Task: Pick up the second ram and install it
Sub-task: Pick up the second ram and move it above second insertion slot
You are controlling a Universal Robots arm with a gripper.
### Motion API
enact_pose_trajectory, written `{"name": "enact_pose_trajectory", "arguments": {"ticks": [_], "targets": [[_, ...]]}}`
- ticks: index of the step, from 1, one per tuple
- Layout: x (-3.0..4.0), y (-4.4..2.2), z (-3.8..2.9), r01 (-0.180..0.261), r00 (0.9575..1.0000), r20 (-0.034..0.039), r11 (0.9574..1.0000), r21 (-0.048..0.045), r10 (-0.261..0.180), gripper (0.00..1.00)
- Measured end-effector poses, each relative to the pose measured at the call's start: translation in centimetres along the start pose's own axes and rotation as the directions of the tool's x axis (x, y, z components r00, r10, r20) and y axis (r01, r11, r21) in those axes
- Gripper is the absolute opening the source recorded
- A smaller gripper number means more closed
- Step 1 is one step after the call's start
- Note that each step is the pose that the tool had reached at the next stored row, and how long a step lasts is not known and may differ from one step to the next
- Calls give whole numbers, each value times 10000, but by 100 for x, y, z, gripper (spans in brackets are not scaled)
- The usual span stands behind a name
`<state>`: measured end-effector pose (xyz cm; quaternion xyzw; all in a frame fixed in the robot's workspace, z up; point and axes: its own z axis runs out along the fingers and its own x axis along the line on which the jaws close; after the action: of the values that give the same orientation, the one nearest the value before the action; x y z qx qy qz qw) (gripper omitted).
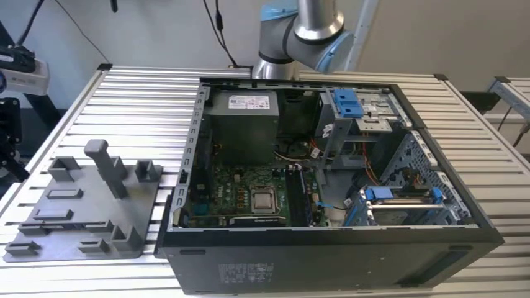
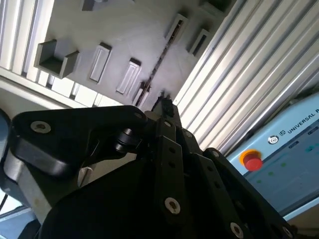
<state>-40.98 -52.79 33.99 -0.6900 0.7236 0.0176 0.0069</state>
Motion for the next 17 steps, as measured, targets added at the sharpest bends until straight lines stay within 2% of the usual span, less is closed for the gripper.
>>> {"name": "enact_pose_trajectory", "arguments": {"ticks": [15, 16, 17], "targets": [[0, 0, 3, 72, 10000, -1, 10000, -1, -72, 11], [0, 0, 3, 73, 10000, -1, 10000, -1, -73, 12], [0, 0, 3, 75, 10000, -1, 10000, -1, -75, 17]]}}
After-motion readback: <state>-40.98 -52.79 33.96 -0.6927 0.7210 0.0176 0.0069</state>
